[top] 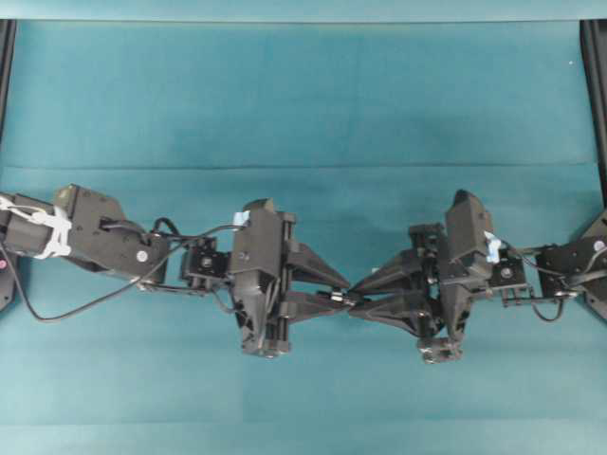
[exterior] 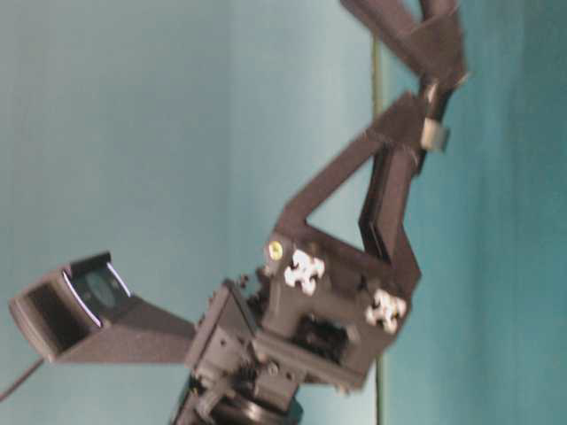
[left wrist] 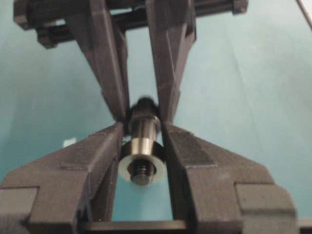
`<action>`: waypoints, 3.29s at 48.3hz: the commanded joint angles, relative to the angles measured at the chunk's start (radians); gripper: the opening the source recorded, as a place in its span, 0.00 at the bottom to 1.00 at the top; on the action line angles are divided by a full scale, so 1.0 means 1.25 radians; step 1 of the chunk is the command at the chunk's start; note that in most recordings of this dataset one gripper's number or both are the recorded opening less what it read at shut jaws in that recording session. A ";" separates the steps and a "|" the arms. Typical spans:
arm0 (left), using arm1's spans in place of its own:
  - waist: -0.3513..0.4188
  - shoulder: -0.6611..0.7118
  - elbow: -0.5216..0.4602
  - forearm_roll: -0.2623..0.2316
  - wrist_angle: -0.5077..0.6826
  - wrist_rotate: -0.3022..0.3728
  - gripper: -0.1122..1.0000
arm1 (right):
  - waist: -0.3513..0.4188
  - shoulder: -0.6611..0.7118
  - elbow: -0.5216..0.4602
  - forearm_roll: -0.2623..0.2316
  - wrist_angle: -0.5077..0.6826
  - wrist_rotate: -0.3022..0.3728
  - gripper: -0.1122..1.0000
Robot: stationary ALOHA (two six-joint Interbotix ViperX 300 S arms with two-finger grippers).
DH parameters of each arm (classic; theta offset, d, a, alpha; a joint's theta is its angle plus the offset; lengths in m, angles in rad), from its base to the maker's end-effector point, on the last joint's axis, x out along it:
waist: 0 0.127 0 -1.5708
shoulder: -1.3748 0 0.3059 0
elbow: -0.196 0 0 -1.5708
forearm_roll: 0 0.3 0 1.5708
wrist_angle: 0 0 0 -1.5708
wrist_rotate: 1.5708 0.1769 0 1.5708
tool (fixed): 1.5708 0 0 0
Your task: Insert the washer onto the shaft with both hands.
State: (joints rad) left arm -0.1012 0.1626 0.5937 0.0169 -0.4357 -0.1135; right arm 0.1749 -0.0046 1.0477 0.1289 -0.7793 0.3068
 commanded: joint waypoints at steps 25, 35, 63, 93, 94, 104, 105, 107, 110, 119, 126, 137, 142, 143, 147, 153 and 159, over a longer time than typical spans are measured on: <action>-0.002 0.007 -0.044 0.002 0.007 0.002 0.19 | -0.002 -0.004 -0.017 0.000 0.002 -0.012 0.10; -0.002 0.006 -0.042 0.002 0.007 -0.004 0.11 | -0.002 -0.004 -0.017 0.000 0.002 -0.012 0.10; 0.005 -0.090 0.012 0.002 0.027 -0.006 0.11 | -0.001 -0.007 -0.012 -0.001 0.072 -0.012 0.10; 0.001 -0.292 0.171 0.002 0.271 -0.010 0.11 | -0.002 -0.009 -0.012 -0.001 0.061 -0.012 0.10; 0.001 -0.302 0.178 0.002 0.275 -0.010 0.12 | -0.002 -0.009 -0.012 -0.001 0.061 -0.012 0.10; 0.000 -0.355 0.223 0.002 0.277 -0.010 0.12 | -0.001 -0.009 -0.011 -0.001 0.061 -0.011 0.10; 0.001 -0.357 0.226 0.002 0.277 -0.010 0.12 | -0.002 -0.009 -0.011 -0.001 0.061 -0.011 0.10; 0.001 -0.364 0.233 0.002 0.277 -0.010 0.12 | -0.001 -0.009 -0.012 -0.001 0.061 -0.011 0.10; 0.001 -0.371 0.239 0.002 0.277 -0.010 0.12 | -0.002 -0.009 -0.012 -0.001 0.061 -0.011 0.10; 0.001 -0.383 0.253 0.002 0.277 -0.010 0.12 | -0.002 -0.009 -0.012 -0.001 0.061 -0.011 0.10; 0.001 -0.383 0.254 0.002 0.280 -0.010 0.12 | -0.001 -0.009 -0.011 -0.001 0.061 -0.010 0.10; 0.001 -0.384 0.255 0.002 0.280 -0.010 0.12 | -0.001 -0.009 -0.012 -0.001 0.061 -0.011 0.10; 0.001 -0.384 0.256 0.002 0.286 -0.010 0.12 | -0.002 -0.009 -0.011 -0.001 0.061 -0.011 0.10; 0.001 -0.384 0.256 0.002 0.288 -0.010 0.12 | -0.001 -0.009 -0.012 -0.001 0.061 -0.011 0.10; 0.001 -0.384 0.255 0.002 0.302 -0.011 0.12 | -0.002 -0.009 -0.012 -0.001 0.061 -0.011 0.10; 0.000 -0.384 0.255 0.002 0.313 -0.011 0.12 | -0.002 -0.009 -0.011 -0.001 0.061 -0.011 0.10; 0.001 -0.384 0.255 0.002 0.314 -0.011 0.14 | -0.001 -0.009 -0.012 -0.001 0.061 -0.011 0.10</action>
State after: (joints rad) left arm -0.0982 -0.3053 0.9219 0.0184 -0.0399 -0.1258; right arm 0.1733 -0.0015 1.0400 0.1273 -0.6888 0.3022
